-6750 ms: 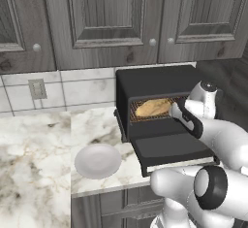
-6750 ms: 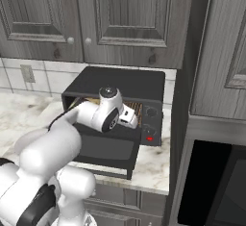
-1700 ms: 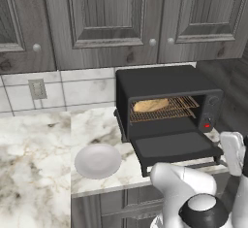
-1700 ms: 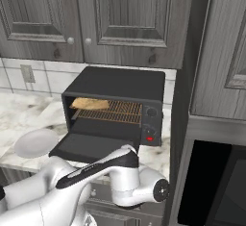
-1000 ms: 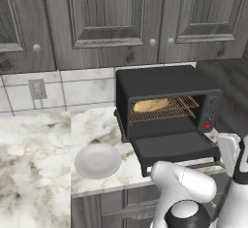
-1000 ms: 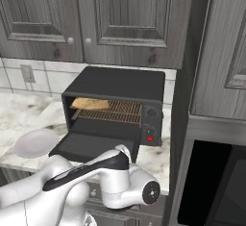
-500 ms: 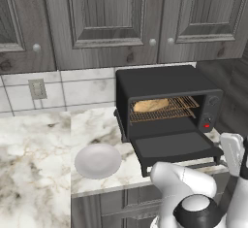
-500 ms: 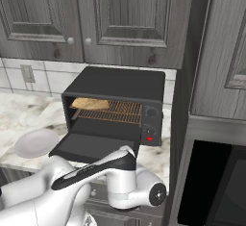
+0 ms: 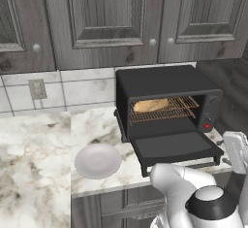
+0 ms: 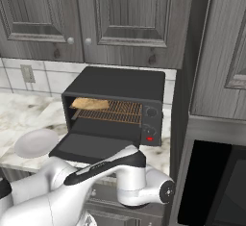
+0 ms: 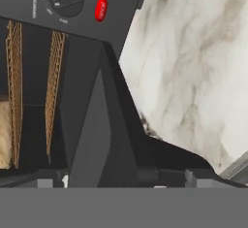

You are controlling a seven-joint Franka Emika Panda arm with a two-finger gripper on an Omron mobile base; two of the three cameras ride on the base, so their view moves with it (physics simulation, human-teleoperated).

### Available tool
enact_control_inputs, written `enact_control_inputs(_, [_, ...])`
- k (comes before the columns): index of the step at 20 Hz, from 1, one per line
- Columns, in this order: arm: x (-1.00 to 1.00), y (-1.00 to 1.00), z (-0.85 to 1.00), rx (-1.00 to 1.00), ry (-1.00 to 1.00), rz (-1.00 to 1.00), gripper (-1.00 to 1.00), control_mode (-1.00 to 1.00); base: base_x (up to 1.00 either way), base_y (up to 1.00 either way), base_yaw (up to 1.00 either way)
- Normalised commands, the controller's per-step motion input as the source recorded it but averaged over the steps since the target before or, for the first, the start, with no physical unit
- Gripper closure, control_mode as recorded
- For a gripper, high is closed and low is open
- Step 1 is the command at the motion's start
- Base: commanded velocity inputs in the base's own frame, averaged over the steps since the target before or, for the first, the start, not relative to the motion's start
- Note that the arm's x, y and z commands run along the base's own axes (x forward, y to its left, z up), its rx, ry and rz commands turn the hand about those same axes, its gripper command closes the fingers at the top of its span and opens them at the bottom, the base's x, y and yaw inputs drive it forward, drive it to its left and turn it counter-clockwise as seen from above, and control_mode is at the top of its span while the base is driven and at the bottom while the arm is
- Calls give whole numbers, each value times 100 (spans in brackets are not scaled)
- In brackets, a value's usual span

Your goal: Pull the toaster oven rack outwards. Pick up the baguette from the plate and place it on the toaster oven rack. Close the toaster oven door fully and set the temperature to the lowest setting.

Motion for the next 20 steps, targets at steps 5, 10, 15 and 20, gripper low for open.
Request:
enact_control_inputs(5, [7,-5,-4,0,0,1,-100,-100,0,0,0])
enact_control_inputs(10, [8,3,-9,0,0,0,-100,-100,0,0,0])
enact_control_inputs(15, [4,1,-26,0,0,0,-100,-100,0,0,0])
enact_control_inputs(20, [0,13,-33,-4,0,0,-100,-100,0,0,0])
